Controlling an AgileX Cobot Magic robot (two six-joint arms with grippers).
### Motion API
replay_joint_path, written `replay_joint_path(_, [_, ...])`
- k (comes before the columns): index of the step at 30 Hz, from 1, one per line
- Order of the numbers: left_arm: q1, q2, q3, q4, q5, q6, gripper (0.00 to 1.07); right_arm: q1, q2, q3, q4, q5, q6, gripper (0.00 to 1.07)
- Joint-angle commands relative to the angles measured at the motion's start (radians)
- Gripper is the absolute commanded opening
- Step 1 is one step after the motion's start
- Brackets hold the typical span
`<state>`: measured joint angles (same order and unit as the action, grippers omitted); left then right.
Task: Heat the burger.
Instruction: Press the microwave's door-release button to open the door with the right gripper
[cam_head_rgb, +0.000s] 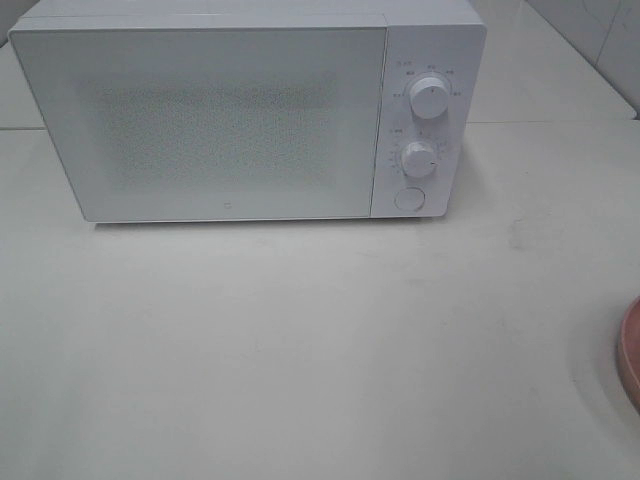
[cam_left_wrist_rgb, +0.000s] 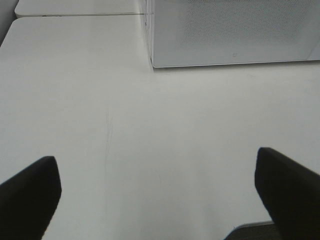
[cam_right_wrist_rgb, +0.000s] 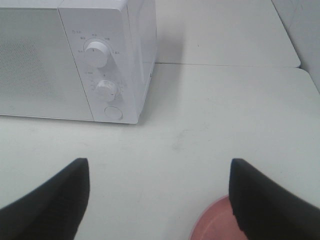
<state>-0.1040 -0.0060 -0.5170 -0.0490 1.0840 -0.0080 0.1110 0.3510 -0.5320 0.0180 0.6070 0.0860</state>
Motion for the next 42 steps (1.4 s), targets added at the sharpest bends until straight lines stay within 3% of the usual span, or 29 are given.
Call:
replay_joint_path(1, [-0.002,-0.003,0.0,-0.006,-0.014,0.001,0.98,-0.004,0.053,-0.007,0.003,-0.068,0.005,0.75])
replay_joint_path(30, [-0.002,-0.003,0.0,-0.006,-0.014,0.001,0.98,-0.004,0.458,0.003,-0.008,-0.523,-0.002,0.75])
replay_joint_path(35, [-0.002,-0.003,0.0,-0.006,-0.014,0.001,0.98,-0.004,0.53,0.118,-0.004,-0.796,-0.002,0.75])
replay_joint_path(42, [-0.002,-0.003,0.0,-0.006,-0.014,0.001,0.98,-0.004,0.588,0.194,-0.004,-0.993,-0.003,0.75])
